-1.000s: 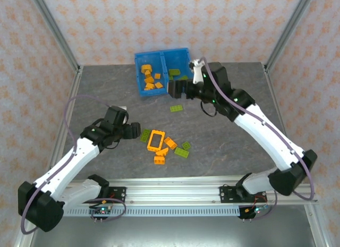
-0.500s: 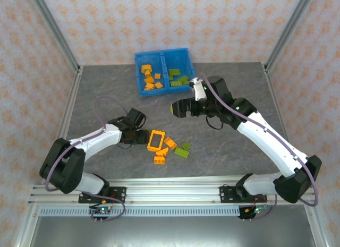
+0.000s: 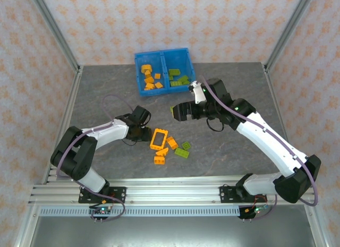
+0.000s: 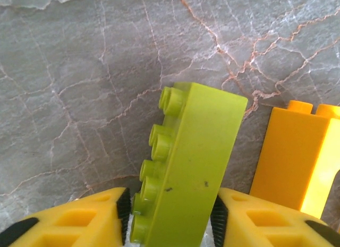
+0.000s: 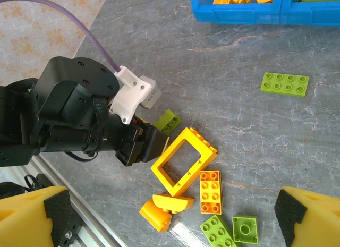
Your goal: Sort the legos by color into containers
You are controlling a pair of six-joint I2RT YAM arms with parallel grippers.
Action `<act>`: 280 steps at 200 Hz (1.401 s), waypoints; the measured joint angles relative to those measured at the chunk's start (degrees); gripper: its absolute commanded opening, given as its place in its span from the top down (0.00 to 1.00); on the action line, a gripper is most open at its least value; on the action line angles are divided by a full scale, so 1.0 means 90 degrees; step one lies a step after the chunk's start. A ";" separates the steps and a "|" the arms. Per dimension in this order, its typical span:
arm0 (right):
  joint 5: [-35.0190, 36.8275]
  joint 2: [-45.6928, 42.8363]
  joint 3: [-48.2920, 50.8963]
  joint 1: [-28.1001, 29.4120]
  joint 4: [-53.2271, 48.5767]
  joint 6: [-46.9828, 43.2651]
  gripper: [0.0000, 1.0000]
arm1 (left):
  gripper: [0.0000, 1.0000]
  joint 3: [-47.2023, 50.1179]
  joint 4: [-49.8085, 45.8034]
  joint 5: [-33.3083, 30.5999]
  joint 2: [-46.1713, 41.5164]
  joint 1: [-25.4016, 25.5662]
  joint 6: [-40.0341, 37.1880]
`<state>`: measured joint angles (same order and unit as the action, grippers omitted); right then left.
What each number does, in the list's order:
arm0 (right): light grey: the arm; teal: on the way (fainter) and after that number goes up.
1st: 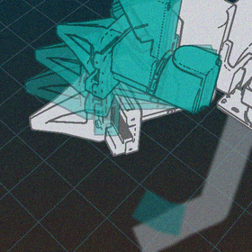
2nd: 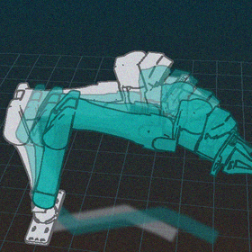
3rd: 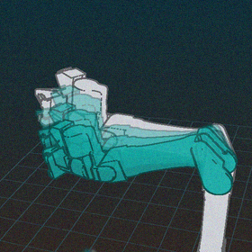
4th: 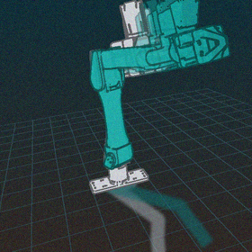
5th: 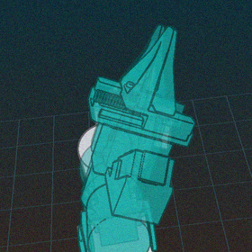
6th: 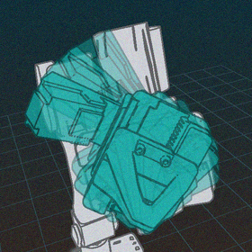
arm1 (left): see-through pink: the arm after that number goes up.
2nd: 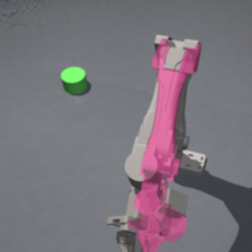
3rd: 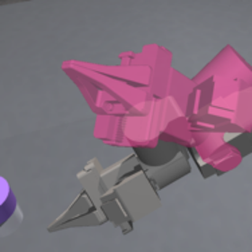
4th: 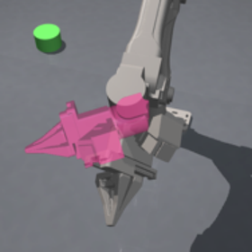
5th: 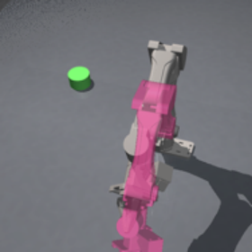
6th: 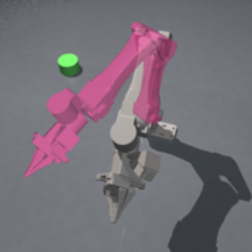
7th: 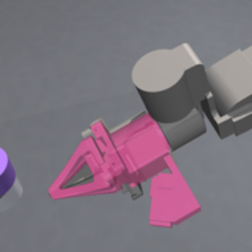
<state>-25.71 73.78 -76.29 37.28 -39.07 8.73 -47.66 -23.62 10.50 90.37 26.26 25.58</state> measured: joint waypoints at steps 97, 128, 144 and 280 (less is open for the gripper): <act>-0.0352 -0.0002 0.0165 0.0000 -0.0092 -0.0007 0.01 | 0.85 -0.0901 -0.0289 -0.0100 -0.0763 0.0000 -0.0061; -0.0590 -0.0017 0.0403 0.0000 -0.0070 0.0034 0.01 | 0.88 -0.2475 -0.0308 -0.0338 -0.0780 0.0000 -0.0347; -0.0498 -0.0121 0.0500 0.0000 -0.0034 0.0102 0.01 | 0.90 -0.3364 -0.0277 -0.0461 -0.0379 0.0000 -0.0491; 0.1693 -0.1438 0.1037 0.0000 -0.0049 0.0789 0.01 | 0.72 -1.2211 -0.1105 -0.0988 0.6989 0.0000 -0.1190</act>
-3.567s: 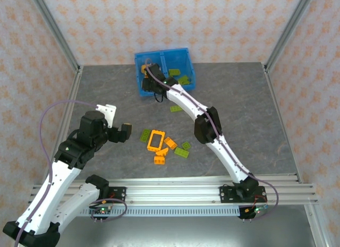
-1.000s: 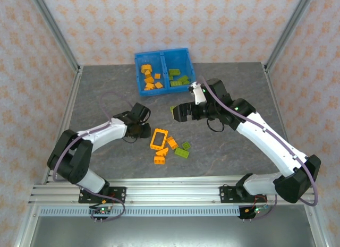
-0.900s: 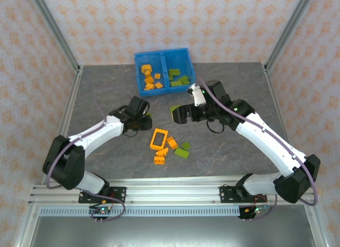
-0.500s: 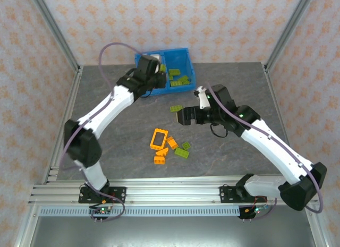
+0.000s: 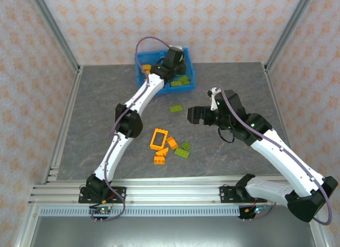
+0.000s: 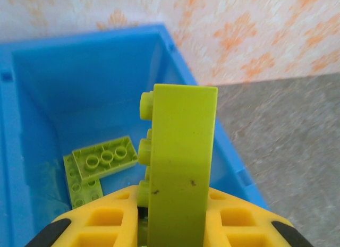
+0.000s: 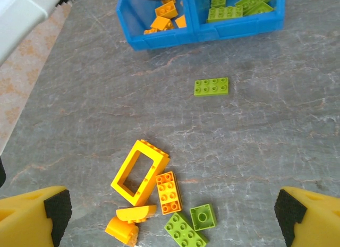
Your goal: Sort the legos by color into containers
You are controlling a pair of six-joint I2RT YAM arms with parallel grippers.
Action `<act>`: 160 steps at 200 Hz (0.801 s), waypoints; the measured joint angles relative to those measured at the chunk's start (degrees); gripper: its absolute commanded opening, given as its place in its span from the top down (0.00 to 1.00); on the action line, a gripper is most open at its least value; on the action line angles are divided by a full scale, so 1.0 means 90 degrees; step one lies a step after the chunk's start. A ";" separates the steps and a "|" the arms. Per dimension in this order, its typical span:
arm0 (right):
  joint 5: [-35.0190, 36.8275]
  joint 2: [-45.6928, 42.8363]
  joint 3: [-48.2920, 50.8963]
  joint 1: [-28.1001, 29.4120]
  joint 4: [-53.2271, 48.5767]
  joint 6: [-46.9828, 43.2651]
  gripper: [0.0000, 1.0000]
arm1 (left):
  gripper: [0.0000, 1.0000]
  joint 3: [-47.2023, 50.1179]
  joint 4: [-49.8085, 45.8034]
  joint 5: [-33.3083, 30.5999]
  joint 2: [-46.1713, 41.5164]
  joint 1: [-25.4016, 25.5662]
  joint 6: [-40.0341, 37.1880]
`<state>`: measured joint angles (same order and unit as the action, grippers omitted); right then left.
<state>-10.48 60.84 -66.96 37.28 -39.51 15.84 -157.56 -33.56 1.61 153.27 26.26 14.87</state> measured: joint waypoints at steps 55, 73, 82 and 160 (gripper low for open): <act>0.0175 0.0000 0.0000 0.0000 -0.0073 -0.0046 0.01 | 0.53 0.0095 0.0355 0.0002 0.0163 0.0000 0.0027; 0.0175 0.0000 0.0000 0.0000 -0.0070 -0.0046 0.01 | 0.52 0.0061 0.0425 0.0007 0.0160 0.0000 0.0029; 0.0177 0.0000 0.0000 0.0000 -0.0073 -0.0046 0.01 | 0.52 0.0058 0.0430 0.0034 0.0151 0.0000 0.0041; 0.0435 0.0000 0.0007 0.0000 -0.0160 0.0012 0.01 | 0.51 0.2038 -0.0631 0.0442 -0.2844 0.0051 0.0362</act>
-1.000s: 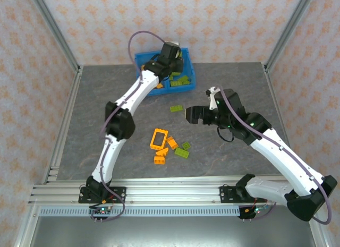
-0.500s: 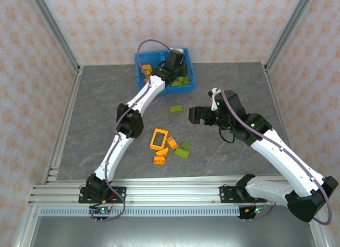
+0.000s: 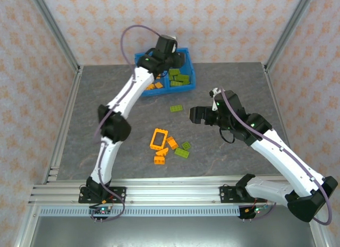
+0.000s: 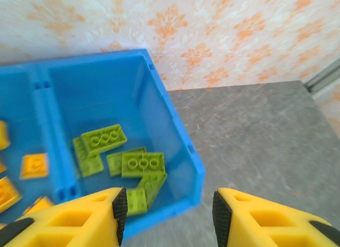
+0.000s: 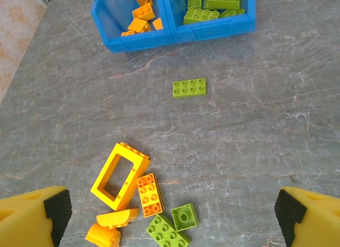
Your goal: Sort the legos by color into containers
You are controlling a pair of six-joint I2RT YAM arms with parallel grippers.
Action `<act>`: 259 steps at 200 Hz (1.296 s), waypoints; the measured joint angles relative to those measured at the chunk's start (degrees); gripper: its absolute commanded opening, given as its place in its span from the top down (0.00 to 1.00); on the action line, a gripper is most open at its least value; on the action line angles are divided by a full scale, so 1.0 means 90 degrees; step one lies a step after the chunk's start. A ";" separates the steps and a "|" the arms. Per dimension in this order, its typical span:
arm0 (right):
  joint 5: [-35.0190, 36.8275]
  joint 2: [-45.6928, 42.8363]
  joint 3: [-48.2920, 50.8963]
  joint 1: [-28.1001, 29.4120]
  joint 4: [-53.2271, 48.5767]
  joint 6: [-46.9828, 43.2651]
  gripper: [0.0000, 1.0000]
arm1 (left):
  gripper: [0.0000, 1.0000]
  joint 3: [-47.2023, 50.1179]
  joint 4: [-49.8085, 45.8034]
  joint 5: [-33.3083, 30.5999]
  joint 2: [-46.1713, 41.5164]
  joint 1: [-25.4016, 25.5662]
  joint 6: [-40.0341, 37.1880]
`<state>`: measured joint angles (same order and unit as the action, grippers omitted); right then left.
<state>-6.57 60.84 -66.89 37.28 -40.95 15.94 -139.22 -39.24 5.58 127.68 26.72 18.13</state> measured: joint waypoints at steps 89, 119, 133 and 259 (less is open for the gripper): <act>0.0019 0.0233 0.0243 0.0000 0.0427 0.0136 0.01 | 0.51 0.7278 -0.0214 0.0199 -0.5304 0.0228 0.0367; -0.0199 0.0396 0.0301 0.0000 0.0588 0.0153 0.01 | 0.54 0.8575 -0.0192 0.0641 -0.5212 0.0228 0.0534; -0.0333 0.0500 0.0313 0.0000 0.0646 0.0153 0.01 | 0.55 0.8888 -0.0078 0.0801 -0.5093 0.0228 0.0639; -0.1022 0.0767 0.0576 0.0000 0.0695 -0.0083 0.01 | 0.77 0.8842 0.1020 0.1282 -0.3303 0.0311 0.0653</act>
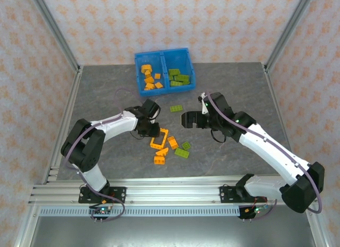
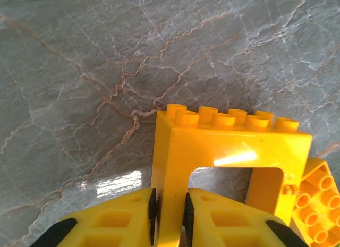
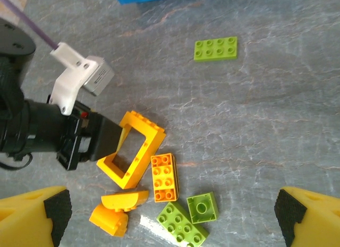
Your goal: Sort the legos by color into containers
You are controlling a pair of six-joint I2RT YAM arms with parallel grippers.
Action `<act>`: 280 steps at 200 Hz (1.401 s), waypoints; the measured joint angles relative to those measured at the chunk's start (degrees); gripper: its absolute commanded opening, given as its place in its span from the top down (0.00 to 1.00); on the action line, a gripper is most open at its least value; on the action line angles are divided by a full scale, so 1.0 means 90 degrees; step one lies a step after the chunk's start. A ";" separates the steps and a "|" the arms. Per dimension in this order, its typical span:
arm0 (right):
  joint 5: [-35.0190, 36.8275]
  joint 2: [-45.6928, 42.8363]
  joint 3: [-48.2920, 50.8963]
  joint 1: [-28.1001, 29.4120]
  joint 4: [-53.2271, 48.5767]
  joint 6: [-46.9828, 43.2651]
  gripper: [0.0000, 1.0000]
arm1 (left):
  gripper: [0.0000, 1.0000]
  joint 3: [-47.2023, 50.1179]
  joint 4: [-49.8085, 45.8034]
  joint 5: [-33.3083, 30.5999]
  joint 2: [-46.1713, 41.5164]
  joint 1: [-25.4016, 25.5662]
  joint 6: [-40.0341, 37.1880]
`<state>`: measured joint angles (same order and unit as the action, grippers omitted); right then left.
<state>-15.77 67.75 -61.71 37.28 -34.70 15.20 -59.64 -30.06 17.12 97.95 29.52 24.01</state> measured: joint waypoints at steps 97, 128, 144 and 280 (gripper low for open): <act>-0.0850 0.0372 0.0000 0.0000 -0.0202 -0.0219 0.01 | 0.90 -0.0090 -0.0002 -0.0238 0.0313 0.0097 -0.0010; -0.0845 0.0359 0.0000 0.0000 -0.0219 -0.0219 0.00 | 0.93 -0.0374 -0.0272 -0.0510 0.0301 0.0097 -0.0039; -0.0845 0.0306 0.0000 0.0000 -0.0223 -0.0216 0.01 | 0.94 -0.0753 -0.0566 -0.0838 0.0236 0.0097 -0.0143; -0.0821 -0.0255 0.0000 0.0000 -0.0248 -0.0090 0.01 | 0.95 -0.8279 -0.1649 -0.3344 0.3915 -0.1311 -0.1188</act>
<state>-23.16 65.45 -61.71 37.28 -36.93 14.39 -134.15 -44.91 -12.97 133.19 17.72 13.32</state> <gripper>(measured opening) 0.994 0.114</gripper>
